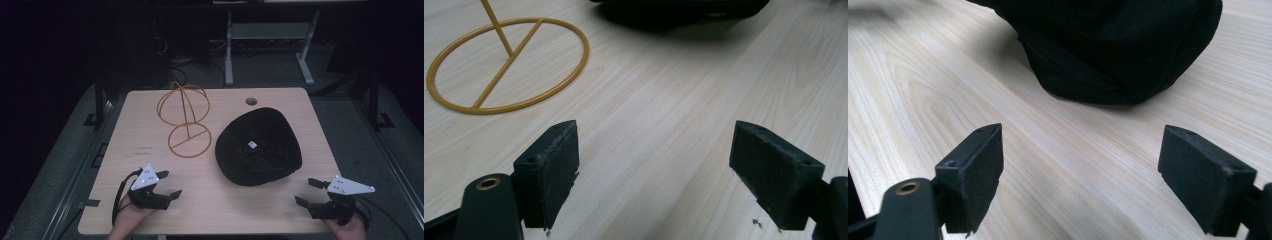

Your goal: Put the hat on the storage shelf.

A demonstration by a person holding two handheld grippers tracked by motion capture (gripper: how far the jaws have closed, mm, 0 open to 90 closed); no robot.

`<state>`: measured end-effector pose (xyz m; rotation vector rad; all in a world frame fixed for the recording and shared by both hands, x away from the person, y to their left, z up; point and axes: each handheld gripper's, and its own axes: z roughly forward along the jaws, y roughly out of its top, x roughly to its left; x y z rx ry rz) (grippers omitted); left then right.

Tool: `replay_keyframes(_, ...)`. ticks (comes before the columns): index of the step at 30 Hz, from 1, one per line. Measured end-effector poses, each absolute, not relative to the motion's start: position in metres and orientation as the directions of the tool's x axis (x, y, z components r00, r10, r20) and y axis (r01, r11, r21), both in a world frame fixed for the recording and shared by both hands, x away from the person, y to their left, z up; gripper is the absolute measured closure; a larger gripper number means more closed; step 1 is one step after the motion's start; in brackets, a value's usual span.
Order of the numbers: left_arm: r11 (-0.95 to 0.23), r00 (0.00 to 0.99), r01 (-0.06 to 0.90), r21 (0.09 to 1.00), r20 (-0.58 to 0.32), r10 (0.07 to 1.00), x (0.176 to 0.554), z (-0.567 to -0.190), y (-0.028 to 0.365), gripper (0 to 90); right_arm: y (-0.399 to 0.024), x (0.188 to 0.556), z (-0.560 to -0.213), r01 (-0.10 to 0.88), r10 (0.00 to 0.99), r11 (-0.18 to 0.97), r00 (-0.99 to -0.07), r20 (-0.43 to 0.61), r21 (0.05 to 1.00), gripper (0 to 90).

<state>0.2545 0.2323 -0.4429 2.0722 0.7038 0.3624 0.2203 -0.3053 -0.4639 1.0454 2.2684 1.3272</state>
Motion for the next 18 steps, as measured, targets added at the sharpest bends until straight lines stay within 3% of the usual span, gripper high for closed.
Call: replay_keyframes(18,-0.459,0.837,0.334,0.823,-0.034,0.547,0.248,-0.442,0.213,20.3,-0.301,0.219,-0.459,0.417,0.716,0.304,-0.694,0.084,0.856,17.3)
